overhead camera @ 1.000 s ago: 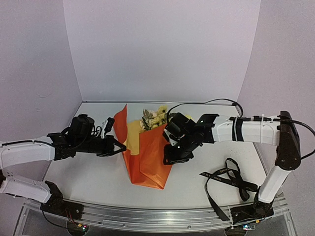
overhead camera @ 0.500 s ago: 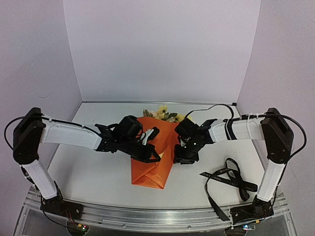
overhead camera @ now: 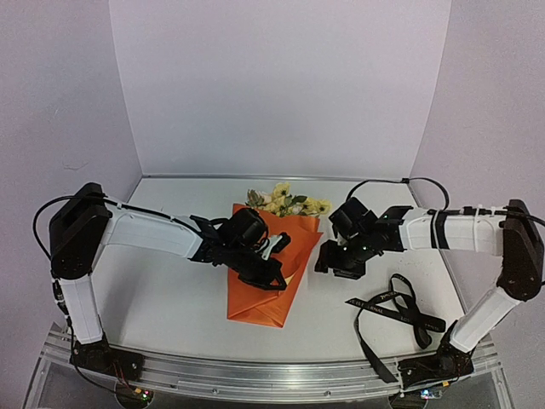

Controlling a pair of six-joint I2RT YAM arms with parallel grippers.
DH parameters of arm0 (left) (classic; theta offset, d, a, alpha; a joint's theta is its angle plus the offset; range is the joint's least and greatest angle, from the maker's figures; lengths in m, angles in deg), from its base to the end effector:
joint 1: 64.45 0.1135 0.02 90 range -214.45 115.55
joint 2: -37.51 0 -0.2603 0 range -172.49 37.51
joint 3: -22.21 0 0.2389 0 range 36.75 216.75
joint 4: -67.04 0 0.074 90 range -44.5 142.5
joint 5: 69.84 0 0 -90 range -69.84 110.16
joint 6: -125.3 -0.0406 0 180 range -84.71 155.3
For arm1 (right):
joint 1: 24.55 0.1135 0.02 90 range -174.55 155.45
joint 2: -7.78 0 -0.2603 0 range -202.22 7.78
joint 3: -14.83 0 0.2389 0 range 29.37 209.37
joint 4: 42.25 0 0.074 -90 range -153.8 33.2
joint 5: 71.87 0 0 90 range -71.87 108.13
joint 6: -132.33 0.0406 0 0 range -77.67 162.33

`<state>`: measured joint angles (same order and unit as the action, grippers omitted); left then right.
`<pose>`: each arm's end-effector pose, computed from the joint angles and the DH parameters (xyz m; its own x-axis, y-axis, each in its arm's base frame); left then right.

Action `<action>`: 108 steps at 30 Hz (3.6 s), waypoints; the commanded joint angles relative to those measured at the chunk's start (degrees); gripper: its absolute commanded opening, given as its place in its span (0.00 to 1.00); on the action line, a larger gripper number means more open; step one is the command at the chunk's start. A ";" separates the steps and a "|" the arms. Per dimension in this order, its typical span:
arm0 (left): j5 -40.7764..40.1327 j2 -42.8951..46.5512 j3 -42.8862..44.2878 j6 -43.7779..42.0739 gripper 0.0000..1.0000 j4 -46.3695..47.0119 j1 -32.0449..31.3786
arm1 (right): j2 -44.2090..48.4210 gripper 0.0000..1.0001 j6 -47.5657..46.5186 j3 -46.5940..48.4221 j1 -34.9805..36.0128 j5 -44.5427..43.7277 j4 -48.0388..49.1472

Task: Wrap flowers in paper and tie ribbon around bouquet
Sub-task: Fold the 2/3-folded wrapping paper at the center of the board, then press the fold line on the folded wrapping paper.

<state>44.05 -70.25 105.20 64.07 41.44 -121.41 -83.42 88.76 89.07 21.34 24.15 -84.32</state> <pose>0.1973 -0.3335 0.1757 -0.8048 0.4302 -0.4090 0.5932 0.5579 -0.5804 0.2147 0.2276 0.2060 -0.9559 0.0491 -0.2895 -0.0856 0.8964 0.4348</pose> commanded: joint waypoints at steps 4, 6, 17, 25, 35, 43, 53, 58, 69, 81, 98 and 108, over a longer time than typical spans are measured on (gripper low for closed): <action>0.35 -1.14 3.34 -0.98 0.00 -0.72 0.00 | -5.41 0.64 1.18 6.93 -1.18 0.79 4.29; 0.28 -1.32 3.44 -1.01 0.00 -0.88 0.01 | -7.37 0.64 1.99 8.01 -1.45 1.19 6.17; -0.18 -1.36 3.83 -1.52 0.00 -1.06 0.01 | -14.40 0.38 4.56 11.86 -2.42 1.42 9.36; -0.44 0.32 3.93 -2.38 0.22 -1.51 0.01 | -17.37 0.00 4.40 14.74 -3.65 1.84 9.68; -1.37 7.91 -2.22 -2.18 0.37 -1.53 2.21 | -19.61 0.00 1.52 14.83 -6.16 2.32 8.03; 1.00 5.58 -7.66 -2.15 0.17 -0.23 2.84 | -22.13 0.00 1.70 16.65 -6.20 4.68 7.54; 4.11 0.56 -7.23 0.20 0.14 4.41 2.73 | -20.76 0.10 -1.98 18.06 -6.23 5.53 2.94; 4.90 -0.06 -7.46 1.08 0.13 5.73 2.64 | -15.75 0.15 -0.81 15.19 -5.72 7.66 1.51; 5.23 -0.39 -7.27 1.10 0.13 5.71 2.65 | -7.38 0.32 1.35 6.41 0.01 7.79 2.93; 5.02 0.20 -7.05 1.08 0.12 5.27 2.63 | -14.55 0.08 6.39 7.55 5.05 11.13 9.25; 4.52 4.47 -13.09 2.70 0.12 7.10 3.41 | -18.69 0.05 8.60 2.88 5.84 8.21 13.20; 8.07 8.57 -23.57 7.74 0.12 14.59 8.54 | -19.69 0.05 8.42 2.97 5.79 7.98 13.19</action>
<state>50.04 -64.06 84.58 69.18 50.76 -115.05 -101.73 96.90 92.44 27.02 33.94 -70.89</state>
